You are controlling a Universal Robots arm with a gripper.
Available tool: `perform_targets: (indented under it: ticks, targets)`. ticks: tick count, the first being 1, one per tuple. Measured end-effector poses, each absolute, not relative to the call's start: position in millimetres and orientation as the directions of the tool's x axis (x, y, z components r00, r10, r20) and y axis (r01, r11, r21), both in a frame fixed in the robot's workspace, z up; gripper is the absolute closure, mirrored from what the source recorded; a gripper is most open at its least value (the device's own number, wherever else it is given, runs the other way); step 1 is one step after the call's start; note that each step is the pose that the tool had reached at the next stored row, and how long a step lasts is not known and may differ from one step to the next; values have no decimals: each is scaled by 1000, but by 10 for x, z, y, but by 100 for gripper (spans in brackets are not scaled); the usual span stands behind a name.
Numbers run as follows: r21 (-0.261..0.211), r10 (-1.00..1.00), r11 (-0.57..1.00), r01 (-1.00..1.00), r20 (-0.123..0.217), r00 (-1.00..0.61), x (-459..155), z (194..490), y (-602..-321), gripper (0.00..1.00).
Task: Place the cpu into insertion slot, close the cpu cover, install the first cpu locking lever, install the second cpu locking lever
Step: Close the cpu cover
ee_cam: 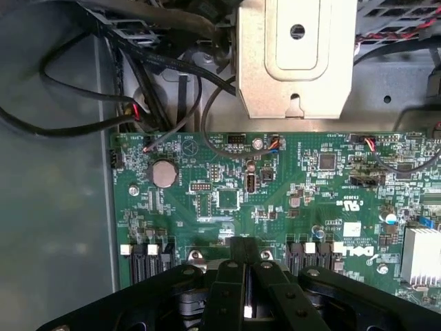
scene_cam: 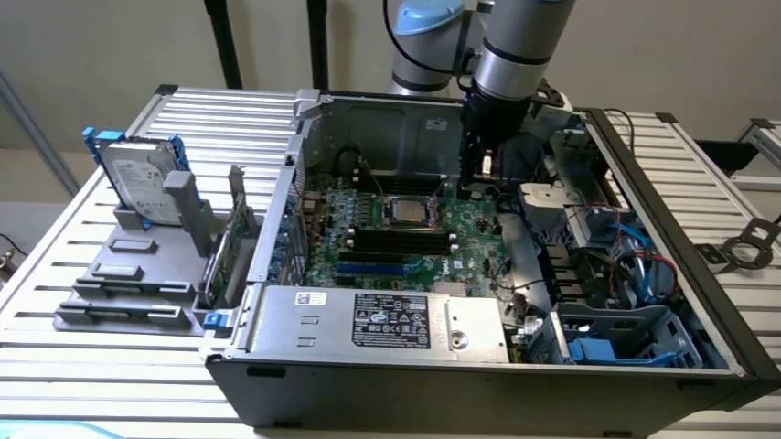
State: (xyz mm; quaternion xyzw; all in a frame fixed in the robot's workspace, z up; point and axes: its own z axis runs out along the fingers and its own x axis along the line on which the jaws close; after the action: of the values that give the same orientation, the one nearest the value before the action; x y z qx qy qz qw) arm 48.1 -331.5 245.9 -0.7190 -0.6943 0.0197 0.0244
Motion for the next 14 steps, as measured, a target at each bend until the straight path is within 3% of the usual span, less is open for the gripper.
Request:
perform_targets:
  ticks: [14]
  targets:
    - [-105, 1000, -11, 994, 12, 13, 339, 2478, -3314, 89]
